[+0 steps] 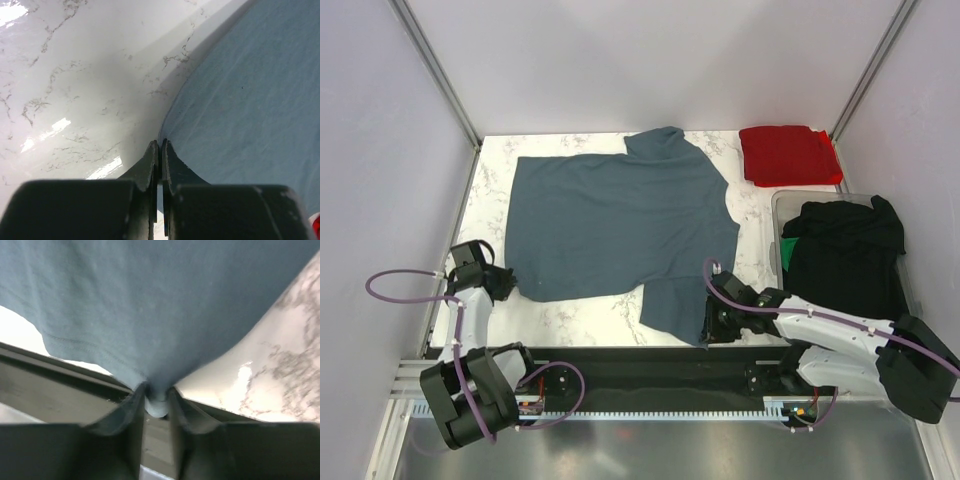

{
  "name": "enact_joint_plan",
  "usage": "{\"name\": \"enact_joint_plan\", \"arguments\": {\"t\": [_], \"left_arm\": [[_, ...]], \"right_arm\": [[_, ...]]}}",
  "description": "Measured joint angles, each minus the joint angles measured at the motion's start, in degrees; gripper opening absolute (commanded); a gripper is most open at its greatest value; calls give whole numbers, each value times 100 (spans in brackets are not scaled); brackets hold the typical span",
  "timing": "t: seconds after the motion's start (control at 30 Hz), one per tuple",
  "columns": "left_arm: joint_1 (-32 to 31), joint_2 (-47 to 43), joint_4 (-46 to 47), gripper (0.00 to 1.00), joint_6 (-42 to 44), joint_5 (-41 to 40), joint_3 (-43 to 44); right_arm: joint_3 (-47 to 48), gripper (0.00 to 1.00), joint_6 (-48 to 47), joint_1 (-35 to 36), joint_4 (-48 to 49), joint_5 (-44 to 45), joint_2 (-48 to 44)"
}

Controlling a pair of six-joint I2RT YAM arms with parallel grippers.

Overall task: Fold and stack the t-shirts
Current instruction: Fold the tshirt

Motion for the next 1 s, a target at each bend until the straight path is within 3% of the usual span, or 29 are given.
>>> {"name": "enact_joint_plan", "arguments": {"t": [0.07, 0.13, 0.33, 0.47, 0.63, 1.0], "left_arm": [[0, -39, -37, 2, 31, 0, 0], [0, -87, -72, 2, 70, 7, 0], [0, -293, -337, 2, 282, 247, 164], [0, -404, -660, 2, 498, 323, 680], [0, -313, -863, 2, 756, 424, 1475], [0, 1038, -1054, 2, 1340, 616, 2299]], "right_arm": [[-46, 9, 11, 0, 55, 87, 15], [-63, 0, 9, 0, 59, 155, 4], [227, 0, -15, 0, -564, 461, -284], [1722, 0, -219, -2, -1440, 962, -105], [3891, 0, -804, -326, -1692, 1495, 605], [5967, 0, -1991, -1534, -2079, 1661, 2439]]}}
